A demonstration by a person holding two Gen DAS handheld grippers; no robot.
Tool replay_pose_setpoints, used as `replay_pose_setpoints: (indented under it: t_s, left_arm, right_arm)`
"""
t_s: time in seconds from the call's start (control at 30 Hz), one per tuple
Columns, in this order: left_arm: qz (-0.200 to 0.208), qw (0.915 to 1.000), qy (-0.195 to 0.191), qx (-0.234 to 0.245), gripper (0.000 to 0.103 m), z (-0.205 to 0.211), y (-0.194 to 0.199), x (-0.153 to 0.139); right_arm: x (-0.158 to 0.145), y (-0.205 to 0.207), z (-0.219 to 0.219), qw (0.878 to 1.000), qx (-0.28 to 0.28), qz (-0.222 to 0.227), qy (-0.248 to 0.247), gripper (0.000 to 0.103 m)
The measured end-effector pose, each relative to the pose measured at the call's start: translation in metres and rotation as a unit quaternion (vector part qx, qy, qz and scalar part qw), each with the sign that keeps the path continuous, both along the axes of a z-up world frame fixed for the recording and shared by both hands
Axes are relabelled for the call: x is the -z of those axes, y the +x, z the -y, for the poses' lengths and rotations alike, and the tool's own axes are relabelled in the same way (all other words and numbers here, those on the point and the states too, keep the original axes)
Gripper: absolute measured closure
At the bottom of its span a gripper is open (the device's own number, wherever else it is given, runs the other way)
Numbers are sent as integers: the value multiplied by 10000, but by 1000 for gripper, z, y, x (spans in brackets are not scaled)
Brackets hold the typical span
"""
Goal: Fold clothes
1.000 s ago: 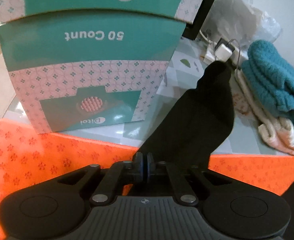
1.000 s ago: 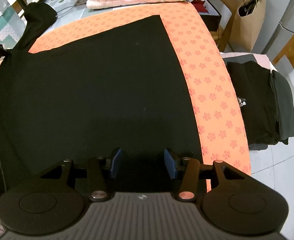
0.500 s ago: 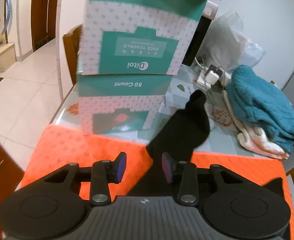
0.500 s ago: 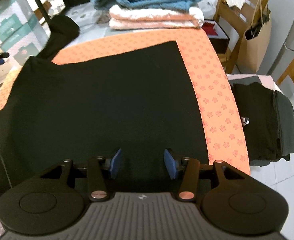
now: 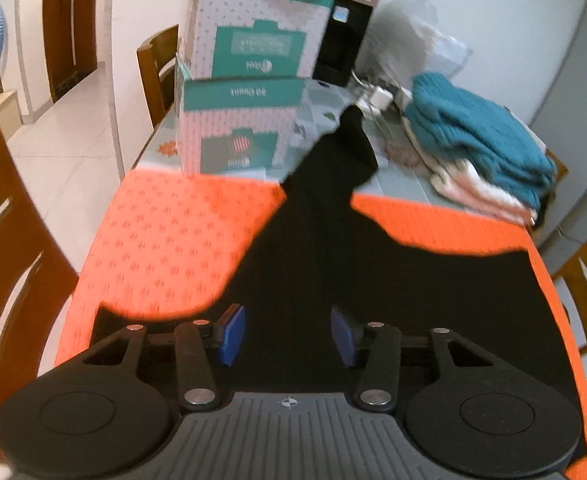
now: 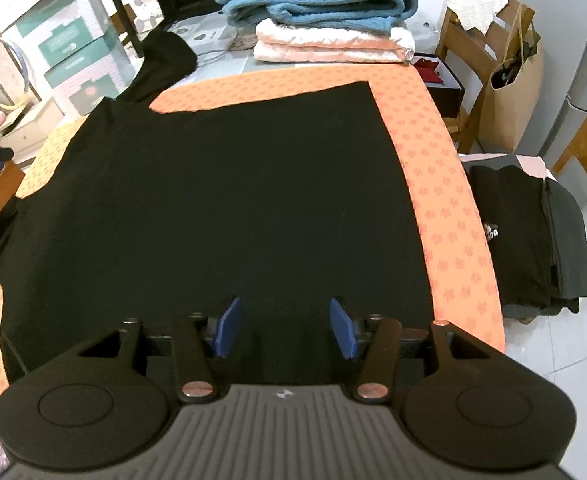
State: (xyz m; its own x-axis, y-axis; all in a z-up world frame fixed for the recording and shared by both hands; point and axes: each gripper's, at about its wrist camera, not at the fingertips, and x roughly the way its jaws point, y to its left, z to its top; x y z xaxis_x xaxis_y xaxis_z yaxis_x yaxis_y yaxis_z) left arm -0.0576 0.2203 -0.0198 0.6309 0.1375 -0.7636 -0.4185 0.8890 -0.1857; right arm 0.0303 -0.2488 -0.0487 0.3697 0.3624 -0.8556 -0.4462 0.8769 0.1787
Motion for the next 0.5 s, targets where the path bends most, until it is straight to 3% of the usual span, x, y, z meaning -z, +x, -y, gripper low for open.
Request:
replay_pose_setpoints:
  t_s: [0.33,0.5]
  left_arm:
    - [-229,9996,99,99,52,58,-93,18]
    - [-335,9982,-46,-491,52,94,-135,28]
  right_arm:
    - [13,-61,-8,9982,-560,-223,-36,47]
    - [14,-79,-20,9919,-1243,-234,82,47]
